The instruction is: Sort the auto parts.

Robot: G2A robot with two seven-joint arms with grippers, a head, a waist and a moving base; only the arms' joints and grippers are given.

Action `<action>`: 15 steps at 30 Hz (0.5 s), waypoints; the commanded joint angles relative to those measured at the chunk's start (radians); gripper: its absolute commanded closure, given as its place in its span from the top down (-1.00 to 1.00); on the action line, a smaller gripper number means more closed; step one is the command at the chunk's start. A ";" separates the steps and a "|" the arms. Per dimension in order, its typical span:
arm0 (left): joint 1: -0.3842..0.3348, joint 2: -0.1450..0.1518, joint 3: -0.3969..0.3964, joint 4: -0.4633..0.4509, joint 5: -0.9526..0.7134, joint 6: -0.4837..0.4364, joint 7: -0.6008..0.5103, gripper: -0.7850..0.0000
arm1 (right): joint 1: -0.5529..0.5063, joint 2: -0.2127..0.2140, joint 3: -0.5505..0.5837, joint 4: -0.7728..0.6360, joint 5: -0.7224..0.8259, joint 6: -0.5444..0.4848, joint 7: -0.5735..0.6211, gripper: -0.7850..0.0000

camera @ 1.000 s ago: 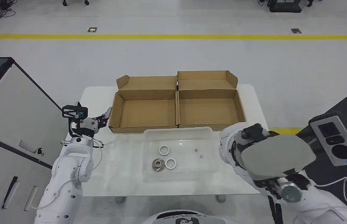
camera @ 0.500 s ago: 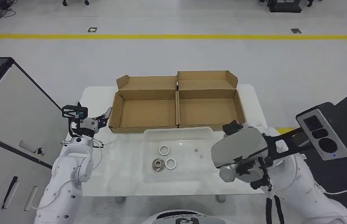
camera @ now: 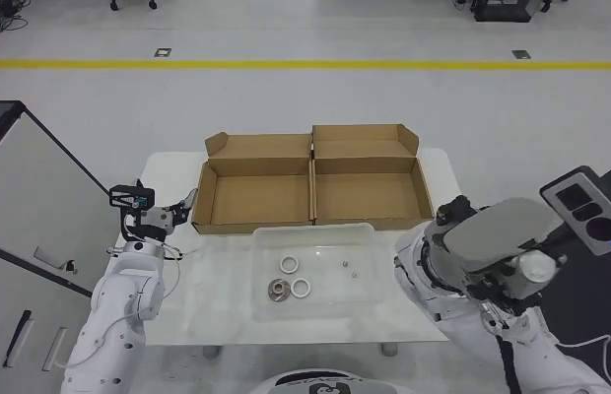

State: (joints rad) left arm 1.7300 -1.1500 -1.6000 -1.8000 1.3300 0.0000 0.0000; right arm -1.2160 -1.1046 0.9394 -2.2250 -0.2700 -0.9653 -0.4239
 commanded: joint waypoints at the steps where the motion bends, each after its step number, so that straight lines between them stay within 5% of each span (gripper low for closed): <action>1: 0.000 0.000 0.000 0.000 0.000 0.000 0.000 1.00 | 0.003 -0.004 -0.004 0.010 -0.001 0.015 0.031 -1.00; 15: 0.000 0.000 0.000 0.000 0.000 0.000 0.000 1.00 | 0.022 0.013 0.054 0.035 0.087 0.088 0.428 -1.00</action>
State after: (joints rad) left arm 1.7300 -1.1500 -1.6000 -1.8000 1.3300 0.0000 0.0000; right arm -1.1939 -1.0930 0.9883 -2.1898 -0.1923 -0.8800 -0.0228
